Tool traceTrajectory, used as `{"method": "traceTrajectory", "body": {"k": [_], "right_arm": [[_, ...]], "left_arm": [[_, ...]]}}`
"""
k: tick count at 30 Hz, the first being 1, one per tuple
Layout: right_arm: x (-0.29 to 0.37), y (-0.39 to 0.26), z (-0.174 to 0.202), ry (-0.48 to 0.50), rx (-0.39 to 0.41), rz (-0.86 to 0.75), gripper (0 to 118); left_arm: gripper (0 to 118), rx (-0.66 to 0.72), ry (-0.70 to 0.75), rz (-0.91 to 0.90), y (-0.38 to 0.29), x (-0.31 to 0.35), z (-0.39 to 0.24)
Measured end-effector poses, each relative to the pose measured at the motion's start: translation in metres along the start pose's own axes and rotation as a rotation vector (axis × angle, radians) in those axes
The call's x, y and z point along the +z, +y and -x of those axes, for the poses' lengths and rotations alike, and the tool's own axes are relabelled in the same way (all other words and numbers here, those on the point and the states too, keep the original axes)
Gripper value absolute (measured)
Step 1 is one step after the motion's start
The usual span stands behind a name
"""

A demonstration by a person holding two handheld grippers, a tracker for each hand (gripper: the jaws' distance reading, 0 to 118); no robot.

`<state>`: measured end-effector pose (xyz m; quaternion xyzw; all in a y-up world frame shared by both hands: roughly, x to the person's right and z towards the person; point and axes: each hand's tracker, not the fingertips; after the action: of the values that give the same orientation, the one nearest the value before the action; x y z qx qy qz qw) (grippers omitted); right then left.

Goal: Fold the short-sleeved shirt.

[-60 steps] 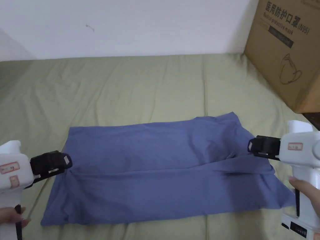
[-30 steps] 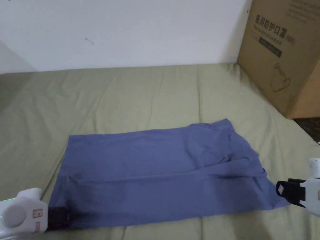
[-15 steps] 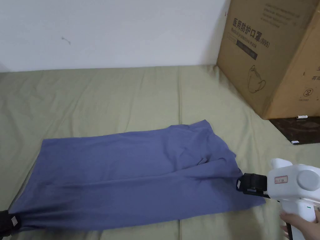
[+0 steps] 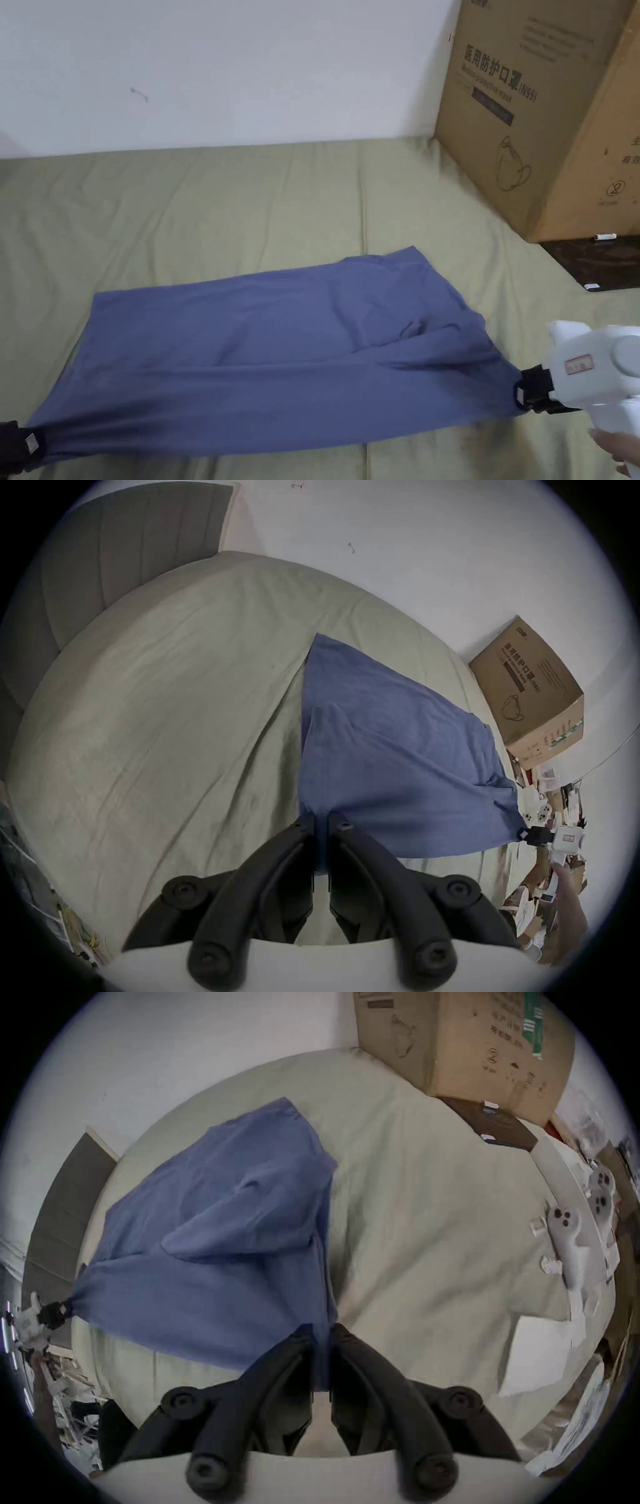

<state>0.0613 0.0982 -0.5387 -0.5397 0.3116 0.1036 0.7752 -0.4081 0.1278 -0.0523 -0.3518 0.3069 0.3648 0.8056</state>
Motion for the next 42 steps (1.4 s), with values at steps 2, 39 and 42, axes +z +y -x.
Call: {"method": "traceTrajectory", "body": {"k": [2, 39, 42], "right_arm": [[0.018, -0.015, -0.008, 0.018, -0.039, -0.01, 6], [0.075, -0.037, 0.138, 0.112, 0.163, -0.35, 0], [0.064, -0.026, 0.147, 0.14, 0.15, -0.331, 0]], "left_arm": [[6, -0.003, -0.001, 0.019, -0.009, 0.009, 0.004], [0, -0.384, -0.04, -0.09, -0.014, 0.019, -0.123], [0, -0.323, 0.075, -0.035, 0.037, -0.022, -0.104]]}}
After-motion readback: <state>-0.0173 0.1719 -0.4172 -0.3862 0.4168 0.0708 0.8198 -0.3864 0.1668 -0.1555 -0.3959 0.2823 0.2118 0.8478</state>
